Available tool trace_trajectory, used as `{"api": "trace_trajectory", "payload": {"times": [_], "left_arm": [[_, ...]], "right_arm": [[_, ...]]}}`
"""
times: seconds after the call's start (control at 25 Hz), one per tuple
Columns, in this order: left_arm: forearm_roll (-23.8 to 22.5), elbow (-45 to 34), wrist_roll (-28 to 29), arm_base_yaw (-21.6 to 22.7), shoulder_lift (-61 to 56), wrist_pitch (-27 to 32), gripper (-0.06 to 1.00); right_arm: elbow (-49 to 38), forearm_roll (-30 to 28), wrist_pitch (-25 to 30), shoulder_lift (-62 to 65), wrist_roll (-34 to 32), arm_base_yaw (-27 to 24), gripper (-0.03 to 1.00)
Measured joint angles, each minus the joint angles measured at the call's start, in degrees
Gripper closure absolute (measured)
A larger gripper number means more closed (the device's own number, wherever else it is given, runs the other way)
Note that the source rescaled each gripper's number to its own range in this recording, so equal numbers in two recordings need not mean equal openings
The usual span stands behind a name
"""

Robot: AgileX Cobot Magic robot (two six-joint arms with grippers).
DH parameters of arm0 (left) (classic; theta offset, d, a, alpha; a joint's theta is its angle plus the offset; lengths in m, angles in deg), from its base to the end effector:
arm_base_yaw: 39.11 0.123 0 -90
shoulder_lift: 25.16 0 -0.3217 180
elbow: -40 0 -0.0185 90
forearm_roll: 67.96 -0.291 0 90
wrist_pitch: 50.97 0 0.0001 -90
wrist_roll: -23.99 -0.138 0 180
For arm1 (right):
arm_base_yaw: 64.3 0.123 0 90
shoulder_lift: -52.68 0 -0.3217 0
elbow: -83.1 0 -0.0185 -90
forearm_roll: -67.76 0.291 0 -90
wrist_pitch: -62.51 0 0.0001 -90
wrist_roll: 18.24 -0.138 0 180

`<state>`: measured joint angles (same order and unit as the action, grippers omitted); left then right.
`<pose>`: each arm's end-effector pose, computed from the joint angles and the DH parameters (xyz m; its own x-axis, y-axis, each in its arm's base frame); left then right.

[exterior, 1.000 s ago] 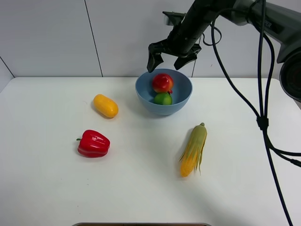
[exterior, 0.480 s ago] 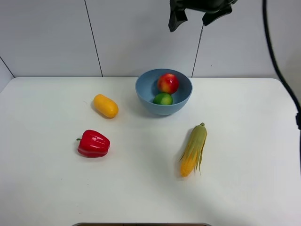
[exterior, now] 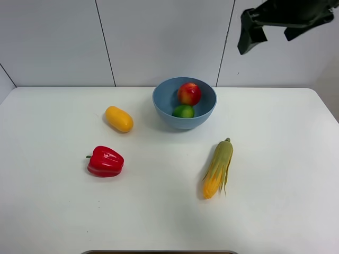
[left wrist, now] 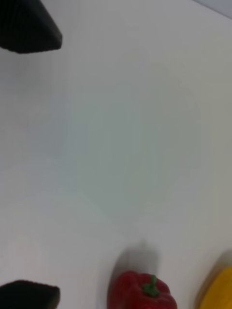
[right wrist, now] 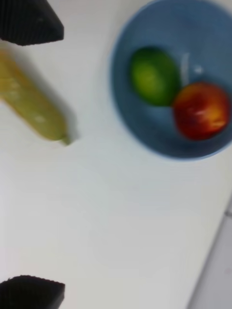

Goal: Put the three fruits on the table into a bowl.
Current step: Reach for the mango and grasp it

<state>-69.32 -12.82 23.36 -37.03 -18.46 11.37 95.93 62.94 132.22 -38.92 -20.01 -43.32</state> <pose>0.0389 0.0043 0.2512 -0.5285 0.0028 -0.8490 -0.0425 0.9987 0.0298 0.3426 0.1197 0.4021 -0.7959 -0.3034 -0.5239 -0.3171 0.9461 -0.0663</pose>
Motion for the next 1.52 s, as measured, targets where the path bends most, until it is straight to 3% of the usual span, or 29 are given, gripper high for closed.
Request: {"api": "trace_trajectory", "payload": {"times": [0.4, 0.84, 1.24, 1.52], "left_arm": [[0.00, 0.00, 0.00, 0.00, 0.00, 0.00, 0.12], [0.00, 0.00, 0.00, 0.00, 0.00, 0.00, 0.12], [0.00, 0.00, 0.00, 0.00, 0.00, 0.00, 0.12], [0.00, 0.00, 0.00, 0.00, 0.00, 0.00, 0.12]], "right_arm": [[-25.52, -0.87, 0.49, 28.27, -5.84, 0.00, 0.10], [-39.10, -1.82, 0.57, 55.61, -10.33, -0.61, 0.10], [-52.68, -3.90, 0.29, 74.05, -10.26, -9.34, 0.10], [-57.24, -3.70, -4.29, 82.85, -5.89, -17.15, 0.10]]}}
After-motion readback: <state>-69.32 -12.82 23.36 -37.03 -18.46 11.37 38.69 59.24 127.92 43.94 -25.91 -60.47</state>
